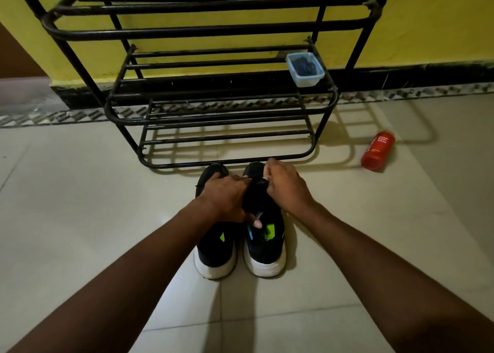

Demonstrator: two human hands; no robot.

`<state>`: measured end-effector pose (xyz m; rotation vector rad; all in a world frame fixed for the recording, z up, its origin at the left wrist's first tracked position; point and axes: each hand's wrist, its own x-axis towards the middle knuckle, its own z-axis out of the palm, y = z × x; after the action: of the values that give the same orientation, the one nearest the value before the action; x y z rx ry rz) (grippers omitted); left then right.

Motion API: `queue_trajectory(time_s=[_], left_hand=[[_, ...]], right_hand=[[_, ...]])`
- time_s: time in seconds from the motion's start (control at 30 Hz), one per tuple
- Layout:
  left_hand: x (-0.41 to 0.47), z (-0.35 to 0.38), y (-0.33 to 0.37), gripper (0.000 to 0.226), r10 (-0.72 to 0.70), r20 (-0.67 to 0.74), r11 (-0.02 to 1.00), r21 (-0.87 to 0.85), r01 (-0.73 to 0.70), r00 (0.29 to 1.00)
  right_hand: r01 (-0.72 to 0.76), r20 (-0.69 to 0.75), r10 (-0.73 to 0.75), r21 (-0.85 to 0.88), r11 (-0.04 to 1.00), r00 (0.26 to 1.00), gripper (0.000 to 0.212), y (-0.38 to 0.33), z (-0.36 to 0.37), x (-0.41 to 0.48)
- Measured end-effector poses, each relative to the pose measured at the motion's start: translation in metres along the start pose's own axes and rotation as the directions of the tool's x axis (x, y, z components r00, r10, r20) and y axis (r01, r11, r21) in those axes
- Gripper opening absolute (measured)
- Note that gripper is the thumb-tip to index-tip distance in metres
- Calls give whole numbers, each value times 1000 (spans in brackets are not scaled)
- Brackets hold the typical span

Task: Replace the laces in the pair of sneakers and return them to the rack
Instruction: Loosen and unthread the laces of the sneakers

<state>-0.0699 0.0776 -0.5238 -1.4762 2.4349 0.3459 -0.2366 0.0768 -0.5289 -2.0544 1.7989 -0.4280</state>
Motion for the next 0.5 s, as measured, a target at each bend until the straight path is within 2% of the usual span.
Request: queue_trajectory(time_s=[0.07,0.13,0.23,0.3,0.4,0.5], left_hand=[[-1,0,0,107,-1,-5,1000,-13,1,1000],[-3,1,-1,104,6,-24,1000,-28,-7,1000],[-6,5,-1,103,3,-56,999,-43,-5,998],[-6,7,-1,104,-1,-70,1000,-28,-1,998],[-5,8,-1,106,0,-82,1000,3,1,997],[-4,8,-1,108,-4,-78,1000,9,5,997]], right_hand=[[23,79,-29,75,997,996,16,7,-3,5],[76,180,-85,53,996,980,16,9,-5,5],[67,252,-66,4,998,965,31,5,-1,3],[107,255,-83,-82,991,963,32,2,7,3],[151,184,-122,-156,976,975,22,-2,13,3],[165,112,-153,-111,980,982,16,0,11,4]])
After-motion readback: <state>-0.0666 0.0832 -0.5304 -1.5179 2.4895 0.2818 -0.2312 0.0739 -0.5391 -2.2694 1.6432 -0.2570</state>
